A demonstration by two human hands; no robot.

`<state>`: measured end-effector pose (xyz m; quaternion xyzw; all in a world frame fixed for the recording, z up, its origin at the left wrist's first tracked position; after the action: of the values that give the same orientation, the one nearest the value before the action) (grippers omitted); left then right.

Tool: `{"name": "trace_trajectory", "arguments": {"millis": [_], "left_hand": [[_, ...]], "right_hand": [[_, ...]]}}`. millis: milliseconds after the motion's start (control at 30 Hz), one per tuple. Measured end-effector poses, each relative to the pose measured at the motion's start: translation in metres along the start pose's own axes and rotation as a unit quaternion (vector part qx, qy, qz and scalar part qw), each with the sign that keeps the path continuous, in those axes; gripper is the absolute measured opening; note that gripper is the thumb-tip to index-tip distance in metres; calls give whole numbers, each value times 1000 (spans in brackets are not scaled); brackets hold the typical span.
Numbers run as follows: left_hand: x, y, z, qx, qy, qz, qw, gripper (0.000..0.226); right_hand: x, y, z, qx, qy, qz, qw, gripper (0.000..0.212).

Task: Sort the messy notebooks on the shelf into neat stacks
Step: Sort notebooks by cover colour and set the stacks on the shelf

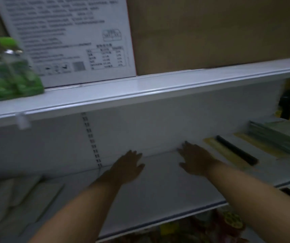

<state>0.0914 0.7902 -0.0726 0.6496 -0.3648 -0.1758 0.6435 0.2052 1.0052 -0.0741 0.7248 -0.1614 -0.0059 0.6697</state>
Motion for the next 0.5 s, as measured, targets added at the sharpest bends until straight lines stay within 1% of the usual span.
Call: {"name": "trace_trajectory", "arguments": {"millis": [100,200,267,400,500], "left_hand": [[66,24,80,-20,84,-31,996,58],[142,23,149,-37,165,-35,985,58],[195,12,187,-41,212,-36,976,57],[296,-20,252,-1,286,-17,958,58],[354,-30,294,23,328,-20,944,58]], "right_hand": [[1,19,112,-30,113,7,993,63],[4,23,210,-33,202,10,979,62],[5,23,264,-18,235,20,972,63],[14,27,359,2,286,34,958,65],[25,28,423,17,338,14,941,64]]}}
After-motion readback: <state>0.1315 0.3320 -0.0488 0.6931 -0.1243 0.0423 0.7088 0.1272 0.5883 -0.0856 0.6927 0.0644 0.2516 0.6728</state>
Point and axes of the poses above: each hand's wrist, its own x-axis away from the middle knuckle, its own y-axis out of the back of the hand, z = x × y, the point moved 1 cm from there along -x, towards the middle knuckle, and after that the axes turned 13 degrees about z, right-handed, at the moved point
